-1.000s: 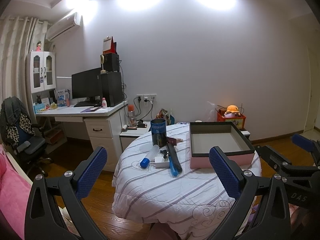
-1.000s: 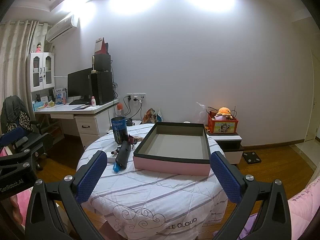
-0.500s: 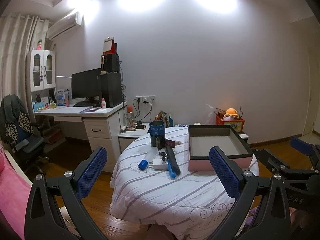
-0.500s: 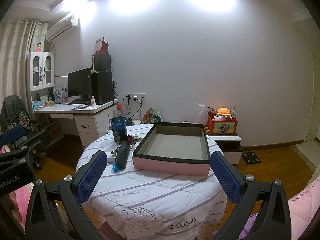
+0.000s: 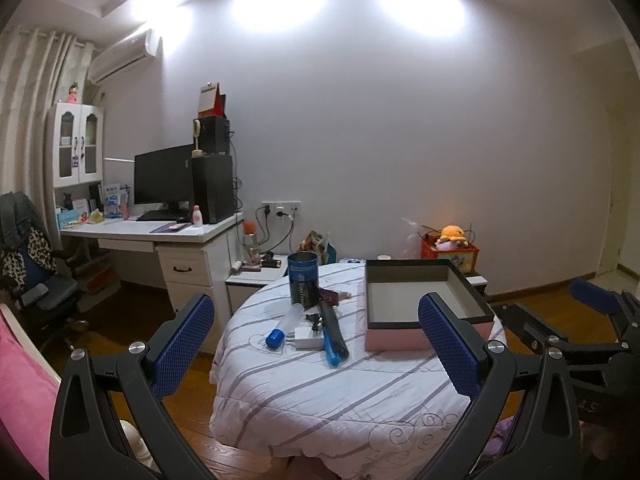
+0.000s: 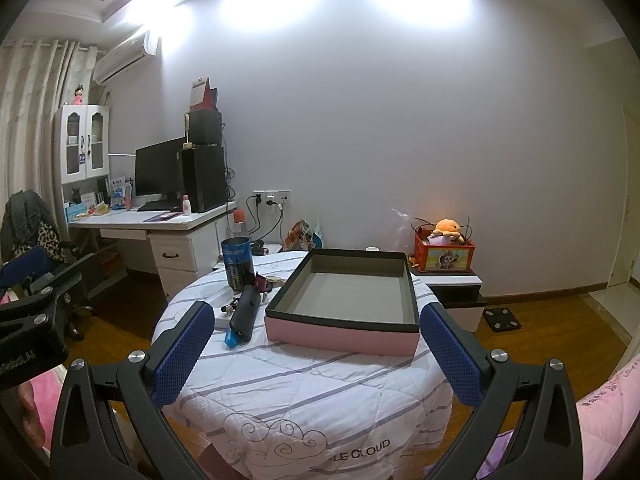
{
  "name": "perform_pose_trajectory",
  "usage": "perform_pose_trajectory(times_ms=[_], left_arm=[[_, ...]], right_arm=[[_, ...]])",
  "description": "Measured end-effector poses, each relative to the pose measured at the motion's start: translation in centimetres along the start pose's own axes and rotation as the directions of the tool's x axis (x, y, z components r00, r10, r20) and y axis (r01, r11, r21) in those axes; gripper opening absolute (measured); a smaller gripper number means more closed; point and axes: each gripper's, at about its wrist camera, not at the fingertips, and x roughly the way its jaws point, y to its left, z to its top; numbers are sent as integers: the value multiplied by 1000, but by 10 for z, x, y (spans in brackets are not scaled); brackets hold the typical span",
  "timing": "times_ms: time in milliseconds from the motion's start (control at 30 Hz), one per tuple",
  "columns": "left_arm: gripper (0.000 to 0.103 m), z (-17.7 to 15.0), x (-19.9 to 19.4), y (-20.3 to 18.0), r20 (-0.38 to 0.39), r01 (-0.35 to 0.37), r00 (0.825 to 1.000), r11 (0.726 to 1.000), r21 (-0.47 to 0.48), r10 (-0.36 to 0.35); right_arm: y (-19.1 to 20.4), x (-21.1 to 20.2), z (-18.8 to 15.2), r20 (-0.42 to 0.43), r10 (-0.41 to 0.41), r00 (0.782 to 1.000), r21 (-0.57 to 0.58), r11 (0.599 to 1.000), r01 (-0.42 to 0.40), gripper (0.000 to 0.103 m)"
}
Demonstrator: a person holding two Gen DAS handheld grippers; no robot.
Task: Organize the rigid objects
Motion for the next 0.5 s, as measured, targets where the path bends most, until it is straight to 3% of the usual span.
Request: perform_pose_trajectory(times_ms=[500], left_arm=[[103, -1, -2, -6, 12, 23, 1000, 1000, 6, -24]], right_arm=[[-7, -8, 2, 15, -6, 1000, 8, 1000, 6, 103]])
